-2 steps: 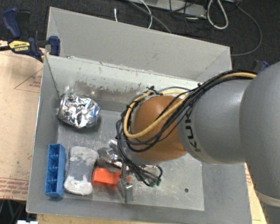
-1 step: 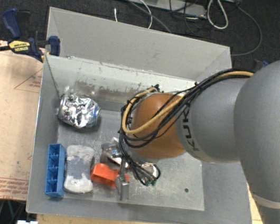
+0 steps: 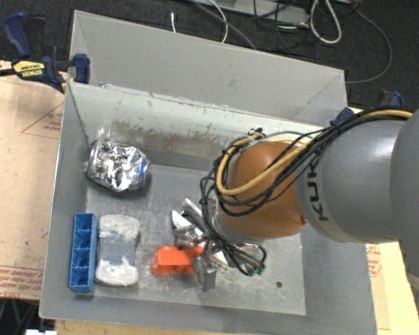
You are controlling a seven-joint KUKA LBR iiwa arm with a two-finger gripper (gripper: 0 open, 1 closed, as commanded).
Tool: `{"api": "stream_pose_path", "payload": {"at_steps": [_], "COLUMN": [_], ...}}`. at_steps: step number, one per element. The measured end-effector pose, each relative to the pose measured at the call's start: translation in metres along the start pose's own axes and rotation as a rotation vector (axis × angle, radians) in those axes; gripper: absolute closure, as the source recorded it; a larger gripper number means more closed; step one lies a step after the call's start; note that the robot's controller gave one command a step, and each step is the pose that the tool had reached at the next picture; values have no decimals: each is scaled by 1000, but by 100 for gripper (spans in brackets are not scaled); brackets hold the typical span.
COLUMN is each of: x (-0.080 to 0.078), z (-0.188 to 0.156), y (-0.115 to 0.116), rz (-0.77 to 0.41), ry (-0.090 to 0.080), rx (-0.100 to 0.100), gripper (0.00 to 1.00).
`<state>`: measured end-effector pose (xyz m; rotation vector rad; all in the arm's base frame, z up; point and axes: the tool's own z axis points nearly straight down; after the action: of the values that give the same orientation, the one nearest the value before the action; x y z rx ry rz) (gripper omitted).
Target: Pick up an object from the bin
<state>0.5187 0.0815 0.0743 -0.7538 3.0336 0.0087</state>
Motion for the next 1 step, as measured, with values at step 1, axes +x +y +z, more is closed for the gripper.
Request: {"api": "stream_pose_path", "payload": {"at_steps": [1], "x": [0], "z": [0], "y": [0], "rz": [0], "ry": [0], "rx": [0], "gripper": [100]}}
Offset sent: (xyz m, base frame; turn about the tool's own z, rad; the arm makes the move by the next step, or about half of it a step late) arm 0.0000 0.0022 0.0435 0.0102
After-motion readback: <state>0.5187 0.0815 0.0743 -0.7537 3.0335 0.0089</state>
